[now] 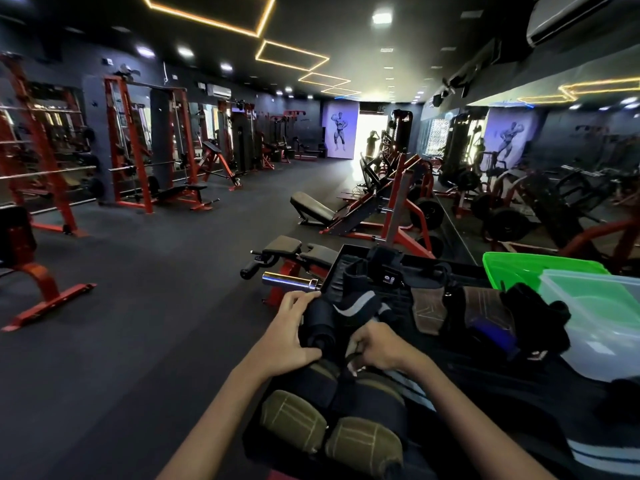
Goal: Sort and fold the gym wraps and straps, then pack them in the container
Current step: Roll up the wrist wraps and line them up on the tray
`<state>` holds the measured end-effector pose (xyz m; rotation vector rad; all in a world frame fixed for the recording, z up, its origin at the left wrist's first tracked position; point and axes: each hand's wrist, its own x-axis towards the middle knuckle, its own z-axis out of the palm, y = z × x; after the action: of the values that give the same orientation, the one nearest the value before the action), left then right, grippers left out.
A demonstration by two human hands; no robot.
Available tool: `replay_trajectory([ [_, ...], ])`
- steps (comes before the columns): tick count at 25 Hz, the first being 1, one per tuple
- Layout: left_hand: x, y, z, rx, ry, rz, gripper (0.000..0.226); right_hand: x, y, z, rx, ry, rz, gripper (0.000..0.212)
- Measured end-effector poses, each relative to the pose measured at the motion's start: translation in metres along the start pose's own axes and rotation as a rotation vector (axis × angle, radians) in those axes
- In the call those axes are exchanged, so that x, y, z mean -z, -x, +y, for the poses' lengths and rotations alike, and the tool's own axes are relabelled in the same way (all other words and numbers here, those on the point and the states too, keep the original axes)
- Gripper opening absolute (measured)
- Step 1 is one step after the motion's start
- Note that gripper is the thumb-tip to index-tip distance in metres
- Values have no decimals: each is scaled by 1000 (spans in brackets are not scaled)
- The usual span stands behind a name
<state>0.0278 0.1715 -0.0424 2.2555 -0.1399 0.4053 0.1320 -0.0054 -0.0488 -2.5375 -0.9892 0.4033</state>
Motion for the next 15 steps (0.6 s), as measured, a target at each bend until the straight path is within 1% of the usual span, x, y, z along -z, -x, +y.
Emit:
replay_trajectory([
  [2,0,-1,-1,-32,17,0,81,18,-3,21,-177,100,212,19],
  [4,-1,-2,-3,-57,33,-7,79,32,4,30,-355,345,391,27],
  [5,-1,-3,-4,-66,41,-9,79,36,6,28,-361,477,446,35],
  [6,-1,-4,-5,-72,53,-8,78,35,2,23,-286,517,470,48],
  [7,-1,-6,-5,-74,67,-5,77,33,-3,14,-145,445,458,63],
  [8,0,-7,-5,-79,73,-1,76,26,-9,5,-1,259,382,74],
  [9,1,-8,-6,-82,70,5,75,17,-17,-2,93,80,263,78],
  [10,2,-9,-7,-82,63,4,75,6,-23,-5,143,17,188,76],
  [11,2,-10,-7,-76,60,-8,75,-3,-29,-3,145,43,169,68],
  [12,3,-12,-7,-72,51,-33,75,-6,-32,2,107,117,220,56],
  [13,4,-14,-7,-76,31,-69,76,-5,-33,10,61,232,327,43],
  [14,6,-17,-6,-85,-6,-113,77,-3,-32,17,4,340,402,34],
  [15,8,-22,-6,-98,-61,-165,78,0,-27,23,-46,372,443,33],
])
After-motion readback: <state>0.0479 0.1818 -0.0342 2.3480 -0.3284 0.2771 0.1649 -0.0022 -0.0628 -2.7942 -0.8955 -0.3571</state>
